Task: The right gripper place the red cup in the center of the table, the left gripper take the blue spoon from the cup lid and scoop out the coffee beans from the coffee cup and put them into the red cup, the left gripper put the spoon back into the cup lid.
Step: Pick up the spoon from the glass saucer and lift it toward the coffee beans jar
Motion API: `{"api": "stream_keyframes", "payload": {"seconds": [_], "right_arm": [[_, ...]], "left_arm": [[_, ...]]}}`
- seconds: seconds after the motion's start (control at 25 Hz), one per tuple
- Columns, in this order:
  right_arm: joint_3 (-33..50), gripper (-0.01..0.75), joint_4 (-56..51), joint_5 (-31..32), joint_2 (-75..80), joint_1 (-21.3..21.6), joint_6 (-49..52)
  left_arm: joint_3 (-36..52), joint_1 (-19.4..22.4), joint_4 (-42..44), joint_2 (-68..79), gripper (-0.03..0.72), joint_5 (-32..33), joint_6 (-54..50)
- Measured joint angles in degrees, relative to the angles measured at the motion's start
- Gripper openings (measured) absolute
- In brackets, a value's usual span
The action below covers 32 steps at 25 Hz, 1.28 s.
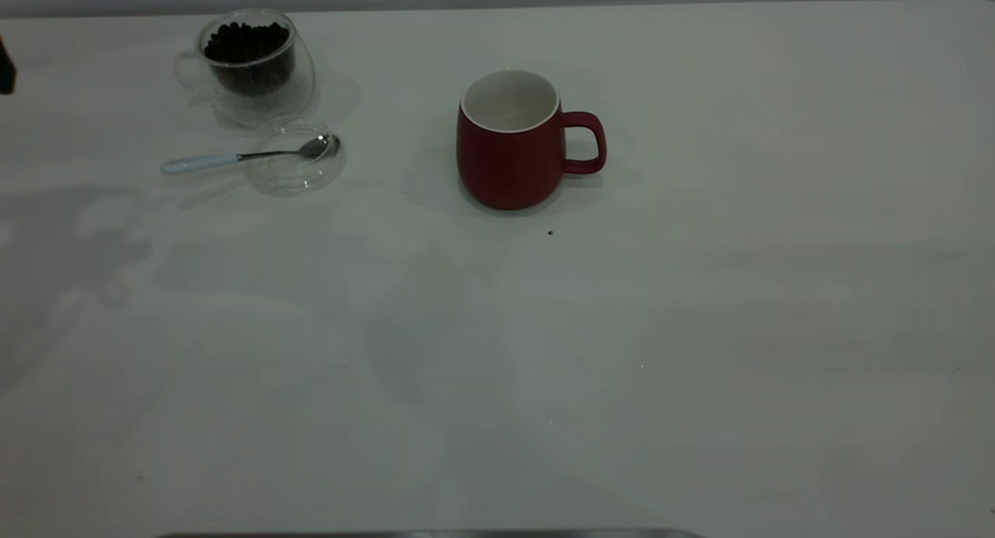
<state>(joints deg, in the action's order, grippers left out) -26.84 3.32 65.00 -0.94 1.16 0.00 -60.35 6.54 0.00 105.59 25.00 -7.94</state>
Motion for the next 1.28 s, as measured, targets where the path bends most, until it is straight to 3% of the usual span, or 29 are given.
{"api": "stream_keyframes", "payload": {"seconds": [0.16, 0.28, 0.4, 0.6, 0.76, 1.28], "right_arm": [[0.0, 0.476, 0.0, 0.0, 0.0, 0.0, 0.0], [0.0, 0.476, 0.0, 0.0, 0.0, 0.0, 0.0], [0.0, 0.476, 0.0, 0.0, 0.0, 0.0, 0.0], [0.0, 0.476, 0.0, 0.0, 0.0, 0.0, 0.0], [0.0, 0.476, 0.0, 0.0, 0.0, 0.0, 0.0], [0.0, 0.476, 0.0, 0.0, 0.0, 0.0, 0.0]], "left_arm": [[-4.3, 6.6, -3.3, 3.1, 0.584, 0.2, 0.7], [-7.3, 10.6, -9.5, 6.7, 0.584, 1.8, 7.9], [-10.7, 13.6, -23.3, 12.0, 0.584, 5.0, 20.9], [-14.1, 17.3, -52.7, 20.5, 0.584, 17.0, 52.1], [-14.4, 17.7, -65.3, 22.5, 0.584, 19.1, 67.7], [-14.4, 17.7, -69.0, 23.5, 0.584, 17.2, 73.6]]}}
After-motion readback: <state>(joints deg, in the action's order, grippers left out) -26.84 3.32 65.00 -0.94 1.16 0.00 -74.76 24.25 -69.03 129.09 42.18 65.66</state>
